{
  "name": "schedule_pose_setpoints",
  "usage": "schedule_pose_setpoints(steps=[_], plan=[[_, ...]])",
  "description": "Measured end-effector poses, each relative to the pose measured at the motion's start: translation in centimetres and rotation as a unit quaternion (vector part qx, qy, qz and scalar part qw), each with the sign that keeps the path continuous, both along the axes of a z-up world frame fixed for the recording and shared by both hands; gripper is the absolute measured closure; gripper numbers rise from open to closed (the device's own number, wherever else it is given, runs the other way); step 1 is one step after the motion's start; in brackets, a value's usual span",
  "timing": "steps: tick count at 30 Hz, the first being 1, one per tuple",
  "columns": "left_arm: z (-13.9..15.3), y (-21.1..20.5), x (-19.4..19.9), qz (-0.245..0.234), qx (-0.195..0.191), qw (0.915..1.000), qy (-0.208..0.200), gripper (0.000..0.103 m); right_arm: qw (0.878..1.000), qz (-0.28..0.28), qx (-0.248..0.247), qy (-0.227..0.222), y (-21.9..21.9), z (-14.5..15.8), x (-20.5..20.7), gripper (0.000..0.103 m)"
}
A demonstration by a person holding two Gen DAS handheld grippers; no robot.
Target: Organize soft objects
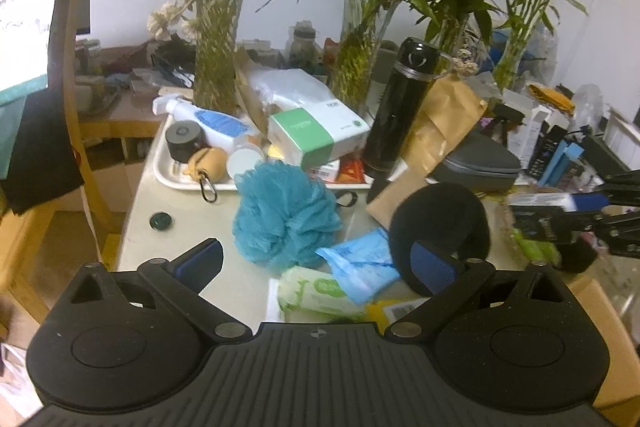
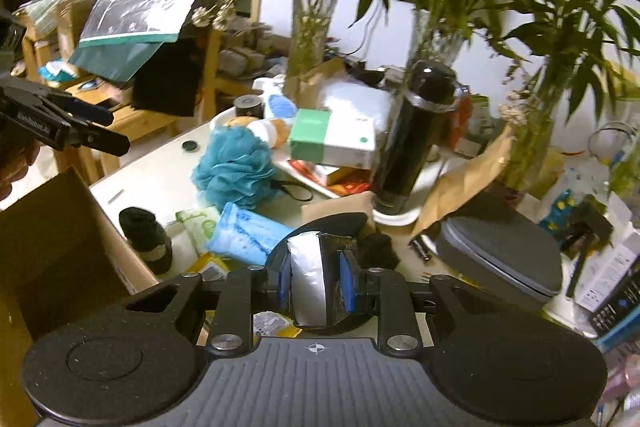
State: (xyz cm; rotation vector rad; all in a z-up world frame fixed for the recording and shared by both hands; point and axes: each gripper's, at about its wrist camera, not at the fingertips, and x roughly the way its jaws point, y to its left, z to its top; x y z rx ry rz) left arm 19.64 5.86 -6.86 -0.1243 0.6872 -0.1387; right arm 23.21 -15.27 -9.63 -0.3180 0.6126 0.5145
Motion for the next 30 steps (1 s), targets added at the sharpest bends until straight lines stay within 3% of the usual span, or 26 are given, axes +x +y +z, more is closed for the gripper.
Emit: schedule_pose_setpoints(steps=[16,19,27,30], plan=[[-2.3,0.0,4.8,-0.016,0.068,0.9975,-0.011,0.001,0.999,-0.036,0.006,-0.017,-0.3,0.4,-1.3,0.075],[-3.0,0.0,6.0,-0.021,0.075,0.9970,-0.004,0.015,0.999,-0.035,0.002,-0.016,-0.3,0.4,-1.2,0.075],[-4.4,0.1,8.9,-0.018,0.079,0.9967,0.003,0.015,0.999,-0.035,-0.002,-0.011,-0.2,0.1,-0.7,0.075],[-5.0,0.1,10.0,-0.016,0.073,0.9972,0.009,0.021,0.999,-0.035,-0.003,-0.008,-0.2,0.0,-0.5,0.075]])
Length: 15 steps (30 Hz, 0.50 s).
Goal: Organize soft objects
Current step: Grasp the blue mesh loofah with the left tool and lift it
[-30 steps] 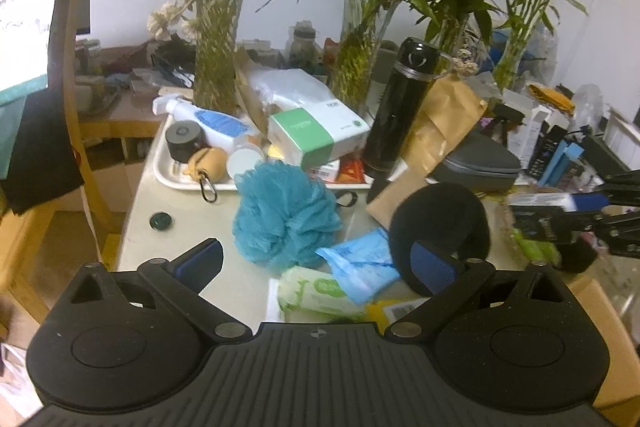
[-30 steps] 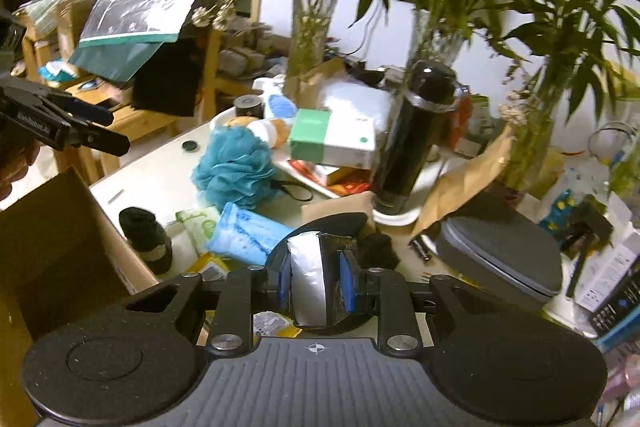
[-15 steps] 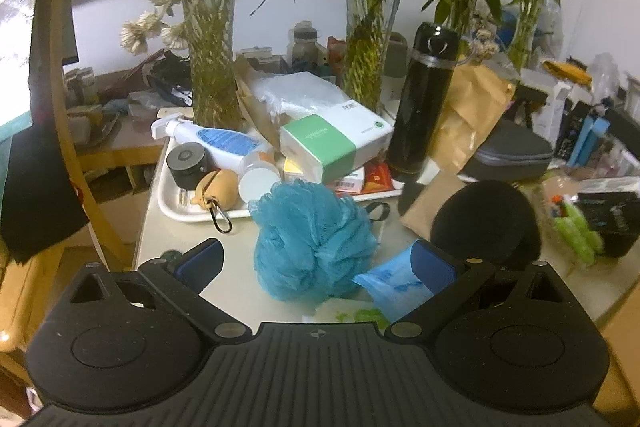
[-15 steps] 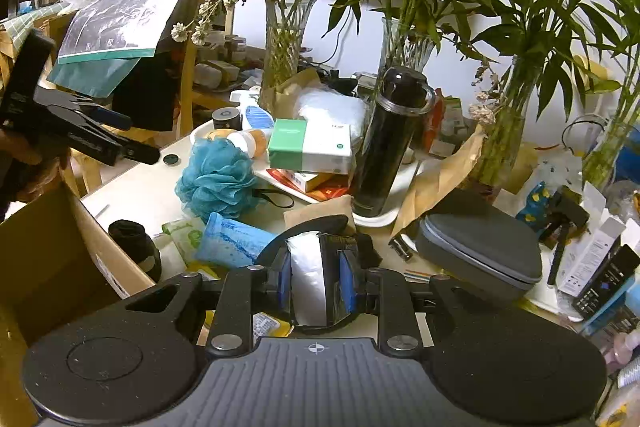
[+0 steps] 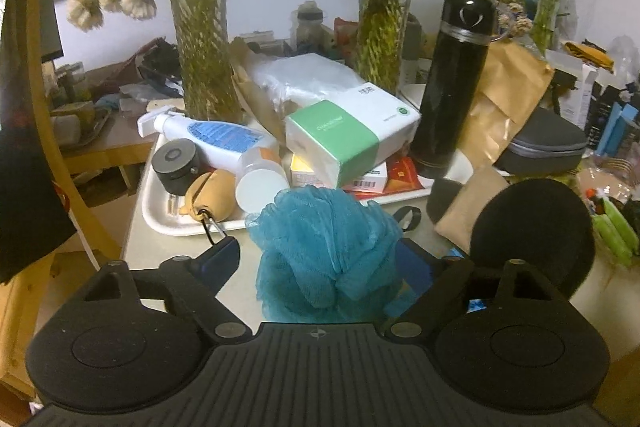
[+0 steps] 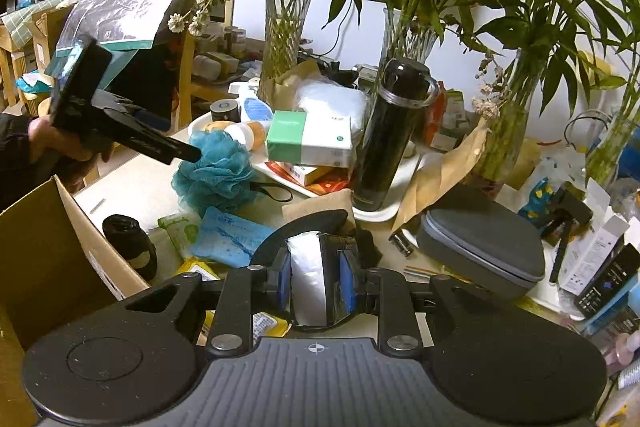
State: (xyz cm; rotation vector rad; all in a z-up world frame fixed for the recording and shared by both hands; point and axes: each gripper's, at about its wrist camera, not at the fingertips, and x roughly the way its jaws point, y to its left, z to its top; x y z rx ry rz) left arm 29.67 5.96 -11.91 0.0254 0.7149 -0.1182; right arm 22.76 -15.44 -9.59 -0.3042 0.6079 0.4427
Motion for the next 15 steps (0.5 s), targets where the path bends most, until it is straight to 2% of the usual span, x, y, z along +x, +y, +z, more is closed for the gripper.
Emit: schedule_pose_setpoints(steps=[2,3,5,10,15], plan=[[-0.5,0.0,0.7,0.001,-0.002,1.0000,0.005,0.031,1.000,-0.001,0.001,0.001,0.0,0.0,0.0,0.075],[-0.8,-0.1,1.0,0.001,-0.001,1.0000,0.007,0.033,1.000,-0.001,0.001,0.002,0.0,0.0,0.1,0.075],[-1.3,-0.3,1.5,-0.004,0.005,1.0000,0.006,0.044,1.000,-0.001,0.001,0.003,-0.1,-0.1,0.2,0.075],[-2.1,-0.7,2.6,-0.001,0.008,0.9999,0.010,0.049,1.000,-0.002,-0.003,0.007,-0.3,-0.3,0.4,0.075],[-2.3,-0.6,3.0,0.004,-0.004,0.9998,0.017,0.069,1.000,0.000,-0.007,0.009,-0.2,-0.4,0.4,0.075]])
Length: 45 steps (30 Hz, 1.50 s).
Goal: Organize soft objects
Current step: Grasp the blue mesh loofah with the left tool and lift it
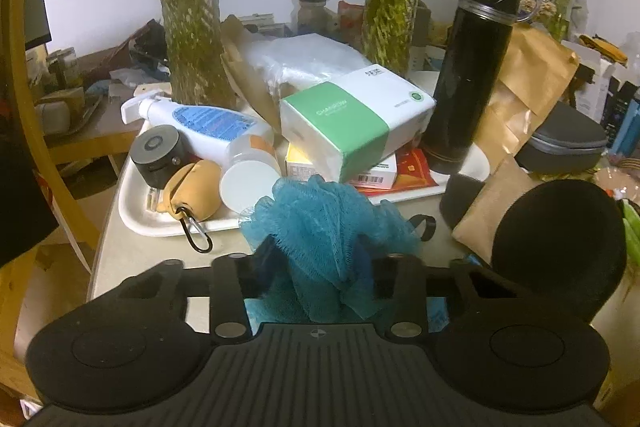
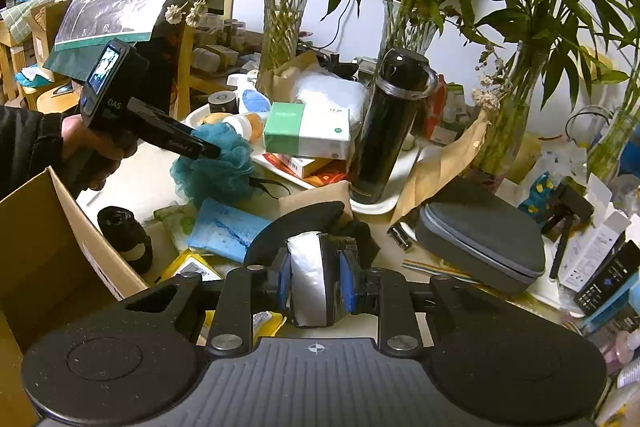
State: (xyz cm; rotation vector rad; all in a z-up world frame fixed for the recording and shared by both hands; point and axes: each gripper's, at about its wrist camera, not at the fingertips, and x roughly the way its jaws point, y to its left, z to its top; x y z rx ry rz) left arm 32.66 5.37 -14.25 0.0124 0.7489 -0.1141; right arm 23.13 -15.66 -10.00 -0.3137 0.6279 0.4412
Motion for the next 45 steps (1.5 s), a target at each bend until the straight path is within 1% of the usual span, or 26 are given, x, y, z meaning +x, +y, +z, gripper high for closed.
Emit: schedule_pose_setpoints(steps=[2,3,4,5,8,11,16,20,25,30,33,36,39,45], plan=[[0.1,0.1,0.1,-0.001,-0.009,0.9999,0.004,0.078,1.000,0.000,0.001,0.000,0.0,0.0,0.0,0.075],[0.1,0.1,0.1,-0.002,-0.016,0.9998,0.006,0.080,1.000,-0.001,0.000,0.000,0.0,0.0,0.0,0.075],[0.2,0.2,0.0,-0.003,-0.022,0.9997,0.006,0.086,1.000,-0.001,0.000,-0.001,0.0,0.0,0.0,0.075],[0.3,0.2,0.0,-0.004,-0.022,0.9997,0.004,0.088,1.000,-0.001,0.000,-0.001,-0.1,0.0,0.0,0.075],[0.5,0.3,-0.1,-0.008,-0.022,0.9997,0.002,0.093,1.000,-0.002,-0.001,-0.001,-0.1,-0.1,0.0,0.075],[1.0,0.5,-0.4,-0.012,-0.027,0.9995,-0.005,0.095,1.000,-0.004,-0.001,0.000,-0.3,-0.1,0.0,0.075],[2.4,0.7,-1.1,-0.011,-0.030,0.9992,-0.022,0.097,1.000,-0.013,0.009,-0.001,-0.7,0.0,0.1,0.075],[3.5,0.6,-1.9,-0.014,-0.023,0.9989,-0.037,0.097,1.000,-0.021,0.019,-0.002,-1.0,0.3,0.2,0.075],[4.8,0.4,-3.6,-0.013,-0.005,0.9982,-0.058,0.097,0.999,-0.027,0.021,-0.007,-0.9,0.5,0.2,0.075],[6.0,0.4,-4.8,-0.002,0.016,0.9969,-0.077,0.097,0.999,-0.031,0.027,-0.012,-0.9,0.8,0.0,0.075],[6.7,0.6,-5.6,0.004,0.022,0.9958,-0.088,0.097,0.999,-0.031,0.029,-0.016,-0.8,1.0,-0.2,0.075],[7.7,1.0,-6.6,0.009,0.008,0.9947,-0.102,0.098,0.999,-0.031,0.030,-0.020,-0.7,1.3,-0.3,0.075],[8.8,1.3,-7.7,0.004,-0.020,0.9925,-0.121,0.098,0.999,-0.030,0.034,-0.024,-0.6,1.6,-0.6,0.075],[11.1,0.9,-10.0,-0.005,-0.047,0.9864,-0.157,0.098,0.998,-0.028,0.042,-0.038,-0.5,2.6,-1.3,0.075]])
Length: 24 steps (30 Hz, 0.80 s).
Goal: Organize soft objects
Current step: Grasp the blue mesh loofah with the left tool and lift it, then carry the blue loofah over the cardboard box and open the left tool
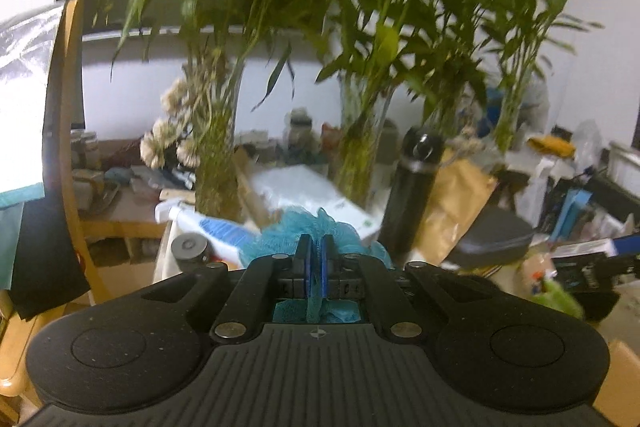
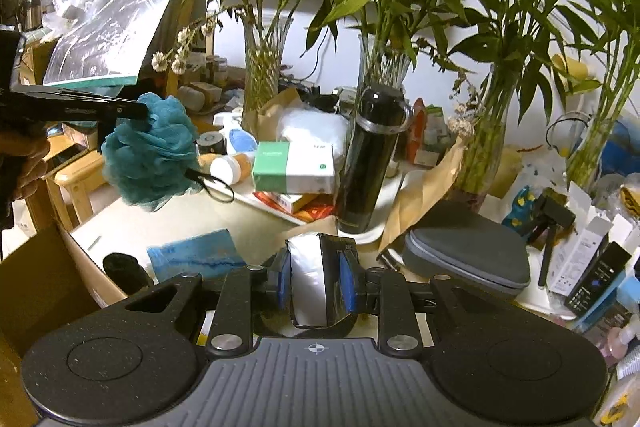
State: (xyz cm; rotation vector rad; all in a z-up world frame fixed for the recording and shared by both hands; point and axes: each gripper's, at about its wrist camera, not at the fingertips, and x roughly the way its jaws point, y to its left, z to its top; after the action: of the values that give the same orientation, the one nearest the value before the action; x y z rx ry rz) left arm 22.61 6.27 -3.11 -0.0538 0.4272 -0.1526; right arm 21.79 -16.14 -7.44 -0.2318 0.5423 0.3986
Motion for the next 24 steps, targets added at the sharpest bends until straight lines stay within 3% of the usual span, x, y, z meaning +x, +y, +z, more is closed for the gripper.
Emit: schedule_pose_setpoints(steps=[7,14,24], plan=[[2.6,-1.4,-3.3,-0.017,-0.015,0.9990,-0.038,0.099,0.999,0.014,0.033,-0.015,-0.3,1.4,-1.7,0.075],[4.0,-2.8,-6.5,-0.038,0.004,0.9983,-0.045,0.099,0.994,0.052,0.096,0.002,-1.4,2.3,-3.4,0.075],[5.4,-4.5,-10.8,-0.075,0.030,0.9962,-0.034,0.099,0.984,0.147,0.094,0.039,-0.4,1.6,-6.3,0.075]])
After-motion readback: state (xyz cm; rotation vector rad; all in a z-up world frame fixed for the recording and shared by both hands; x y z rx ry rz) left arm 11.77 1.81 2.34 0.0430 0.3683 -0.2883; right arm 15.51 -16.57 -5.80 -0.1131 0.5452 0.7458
